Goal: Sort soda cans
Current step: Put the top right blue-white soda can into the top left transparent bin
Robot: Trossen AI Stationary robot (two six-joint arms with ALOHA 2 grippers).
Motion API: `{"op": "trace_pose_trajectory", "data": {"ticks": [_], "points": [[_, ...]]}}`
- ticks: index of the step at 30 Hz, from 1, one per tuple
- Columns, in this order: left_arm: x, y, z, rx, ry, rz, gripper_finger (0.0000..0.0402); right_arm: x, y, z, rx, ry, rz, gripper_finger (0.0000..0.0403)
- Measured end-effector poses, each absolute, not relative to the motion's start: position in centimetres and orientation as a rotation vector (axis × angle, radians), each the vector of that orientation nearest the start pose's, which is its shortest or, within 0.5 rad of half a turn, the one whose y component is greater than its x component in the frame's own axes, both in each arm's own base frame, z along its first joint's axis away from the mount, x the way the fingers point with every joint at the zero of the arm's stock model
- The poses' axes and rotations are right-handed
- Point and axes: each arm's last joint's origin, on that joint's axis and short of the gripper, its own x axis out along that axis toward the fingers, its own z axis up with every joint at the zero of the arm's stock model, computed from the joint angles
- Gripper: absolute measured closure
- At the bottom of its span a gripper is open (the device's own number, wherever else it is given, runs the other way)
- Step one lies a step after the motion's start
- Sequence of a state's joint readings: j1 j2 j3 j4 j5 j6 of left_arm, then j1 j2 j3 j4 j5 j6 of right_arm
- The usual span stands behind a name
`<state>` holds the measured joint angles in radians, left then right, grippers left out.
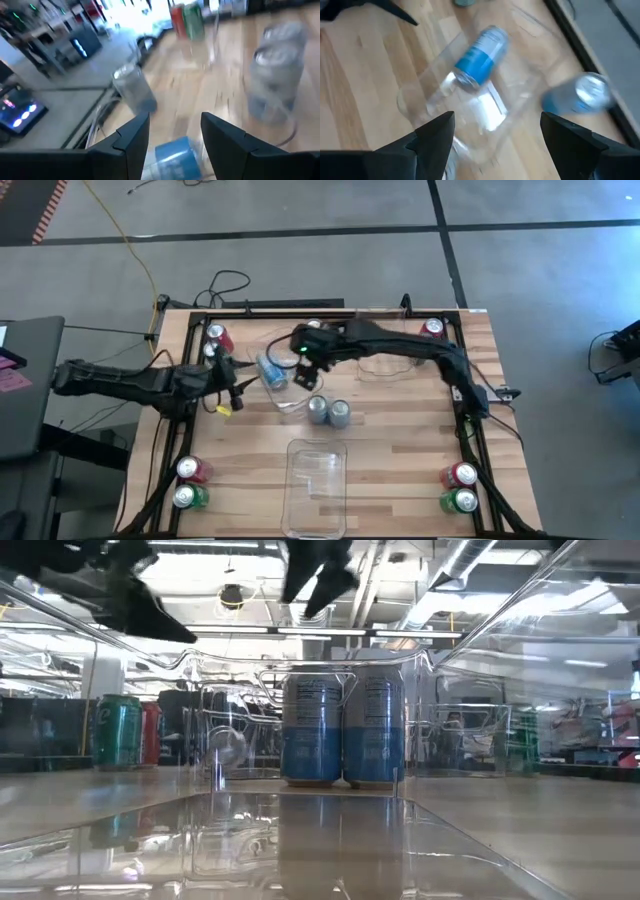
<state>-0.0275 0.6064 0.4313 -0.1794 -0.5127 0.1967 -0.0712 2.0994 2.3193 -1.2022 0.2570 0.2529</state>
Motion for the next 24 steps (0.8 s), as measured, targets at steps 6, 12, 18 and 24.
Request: {"op": "trace_pose_trajectory", "data": {"ticks": [6,12,18,24], "points": [[17.1,3.1,25.3,0.296,0.709,0.357,0.0226,39.0,-2.8,39.8,0.114,0.974,-0.426,0.0088],[21.1,5.2,25.4,0.375,1.008,0.259,0.0226,36.9,-1.7,40.9,0.091,1.018,-0.46,0.0088],[23.9,7.8,24.7,0.515,1.245,0.202,0.0226,35.8,-0.6,40.6,0.021,1.112,-0.51,0.0088],[24.9,9.9,22.8,0.58,1.363,0.05,0.0226,35.6,0.3,40.8,-0.043,1.113,-0.474,0.0088]]}}
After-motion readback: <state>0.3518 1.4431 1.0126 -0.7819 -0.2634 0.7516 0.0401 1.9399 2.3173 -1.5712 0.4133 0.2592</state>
